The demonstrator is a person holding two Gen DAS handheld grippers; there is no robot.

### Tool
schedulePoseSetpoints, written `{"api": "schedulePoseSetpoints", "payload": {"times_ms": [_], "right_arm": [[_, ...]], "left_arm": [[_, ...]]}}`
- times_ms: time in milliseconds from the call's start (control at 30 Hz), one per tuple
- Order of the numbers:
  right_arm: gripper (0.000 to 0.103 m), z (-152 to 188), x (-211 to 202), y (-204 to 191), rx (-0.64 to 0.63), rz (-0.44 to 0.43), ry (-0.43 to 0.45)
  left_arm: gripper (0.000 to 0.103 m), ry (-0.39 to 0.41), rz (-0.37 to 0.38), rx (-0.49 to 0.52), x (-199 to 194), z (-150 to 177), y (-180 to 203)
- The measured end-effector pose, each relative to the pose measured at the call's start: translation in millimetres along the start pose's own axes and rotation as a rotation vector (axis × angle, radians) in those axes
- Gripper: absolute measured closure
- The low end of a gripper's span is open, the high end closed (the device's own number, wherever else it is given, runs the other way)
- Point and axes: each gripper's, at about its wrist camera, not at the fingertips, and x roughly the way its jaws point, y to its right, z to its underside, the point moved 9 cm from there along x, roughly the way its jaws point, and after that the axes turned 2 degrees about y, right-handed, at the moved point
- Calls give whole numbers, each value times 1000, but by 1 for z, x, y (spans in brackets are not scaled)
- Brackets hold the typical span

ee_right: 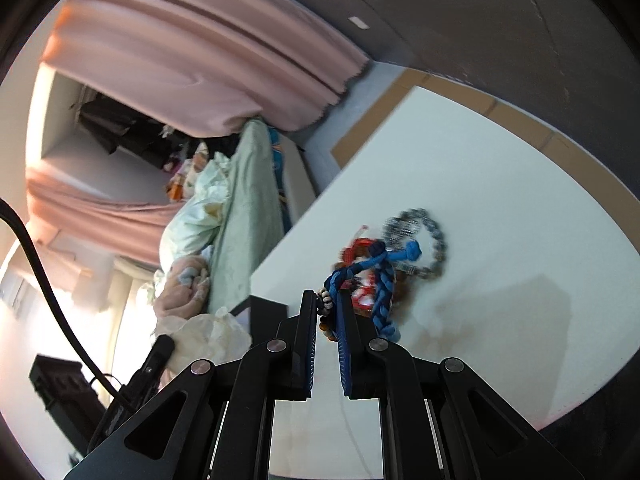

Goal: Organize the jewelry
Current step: 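Carry the pouch and blue bracelet into the black box while both grippers open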

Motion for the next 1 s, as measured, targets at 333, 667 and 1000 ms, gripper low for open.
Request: {"api": "schedulePoseSetpoints", "payload": {"times_ms": [333,667,1000], "right_arm": [[92,11,13,-50,-129,-92,13],[92,22,40,-87,-203,-170,-16],[92,39,80,-115,-217,-235,-88]], "left_arm": [[102,0,-33,-35,3,-7,-28],[102,-57,-76,-127,28,-4,-58],[95,-179,-50,-233,47,3,-80]]}}
